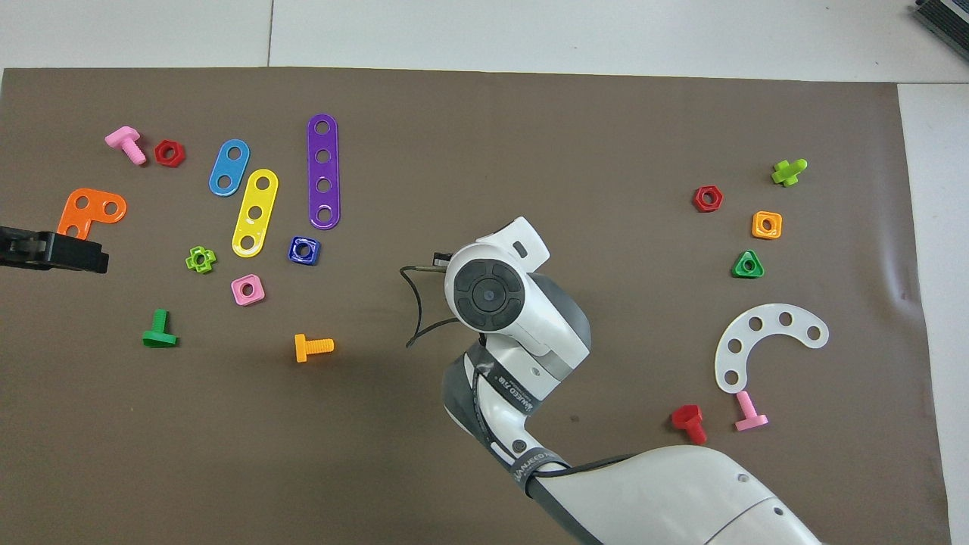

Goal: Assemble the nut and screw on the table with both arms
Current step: 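Carry the blue screw to the mat centre and set it upright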

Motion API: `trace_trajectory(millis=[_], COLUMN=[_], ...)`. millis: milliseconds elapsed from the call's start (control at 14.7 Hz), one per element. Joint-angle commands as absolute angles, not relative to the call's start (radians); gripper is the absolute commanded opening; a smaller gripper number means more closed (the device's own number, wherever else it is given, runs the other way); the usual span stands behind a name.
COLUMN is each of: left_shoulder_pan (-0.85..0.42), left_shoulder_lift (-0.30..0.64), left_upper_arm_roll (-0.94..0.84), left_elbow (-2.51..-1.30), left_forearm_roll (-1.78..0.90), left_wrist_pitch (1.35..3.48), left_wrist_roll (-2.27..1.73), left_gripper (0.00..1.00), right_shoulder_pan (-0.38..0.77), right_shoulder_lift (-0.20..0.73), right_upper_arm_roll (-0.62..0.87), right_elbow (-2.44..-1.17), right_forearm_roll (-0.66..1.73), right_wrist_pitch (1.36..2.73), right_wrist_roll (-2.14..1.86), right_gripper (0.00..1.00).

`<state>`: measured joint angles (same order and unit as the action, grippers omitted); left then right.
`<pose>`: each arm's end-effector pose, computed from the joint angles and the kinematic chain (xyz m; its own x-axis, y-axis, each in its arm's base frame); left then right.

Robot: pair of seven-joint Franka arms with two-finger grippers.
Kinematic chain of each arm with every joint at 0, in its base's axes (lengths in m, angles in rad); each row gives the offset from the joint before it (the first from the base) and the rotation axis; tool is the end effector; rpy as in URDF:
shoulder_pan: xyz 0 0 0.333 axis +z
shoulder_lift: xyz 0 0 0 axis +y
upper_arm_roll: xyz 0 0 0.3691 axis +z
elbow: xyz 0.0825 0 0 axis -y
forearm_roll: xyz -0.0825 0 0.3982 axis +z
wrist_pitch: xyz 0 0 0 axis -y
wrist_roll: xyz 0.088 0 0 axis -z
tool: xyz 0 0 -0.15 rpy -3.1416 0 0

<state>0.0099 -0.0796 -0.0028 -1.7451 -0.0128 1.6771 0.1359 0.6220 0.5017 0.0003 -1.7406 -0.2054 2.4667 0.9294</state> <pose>0.5468 0.0020 0.6030 0.9918 -0.1271 0.0132 -0.1272 -0.9918 0.0108 0.5981 0.4228 0.3075 0.9533 -0.1643 0.2533 -0.1506 -0.9859 -0.0726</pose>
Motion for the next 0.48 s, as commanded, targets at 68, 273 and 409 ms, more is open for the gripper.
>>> trace_trajectory(millis=[68, 273, 409], left_shoulder_pan=[0.000, -0.043, -0.060], left_shoulder_lift=[-0.111, -0.060, -0.011], left_upper_arm_roll=[-0.008, -0.011, -0.011], left_elbow=[-1.812, -1.815, -1.812], left_forearm_roll=[-0.021, -0.021, -0.023], left_wrist_pitch=[1.712, 1.788, 1.847], left_wrist_roll=[0.062, 0.041, 0.041], left_gripper=[0.94, 0.93, 0.93], right_shoulder_pan=[0.611, 0.601, 0.554], right_shoulder_lift=[0.518, 0.494, 0.410], right_upper_arm_roll=[0.006, -0.003, -0.003], right_elbow=[-1.727, -1.717, -1.720], right_forearm_roll=[-0.233, -0.230, -0.227], right_wrist_pitch=[2.487, 2.467, 2.389], right_wrist_roll=[0.951, 0.945, 0.931], right_gripper=[0.99, 1.00, 1.00])
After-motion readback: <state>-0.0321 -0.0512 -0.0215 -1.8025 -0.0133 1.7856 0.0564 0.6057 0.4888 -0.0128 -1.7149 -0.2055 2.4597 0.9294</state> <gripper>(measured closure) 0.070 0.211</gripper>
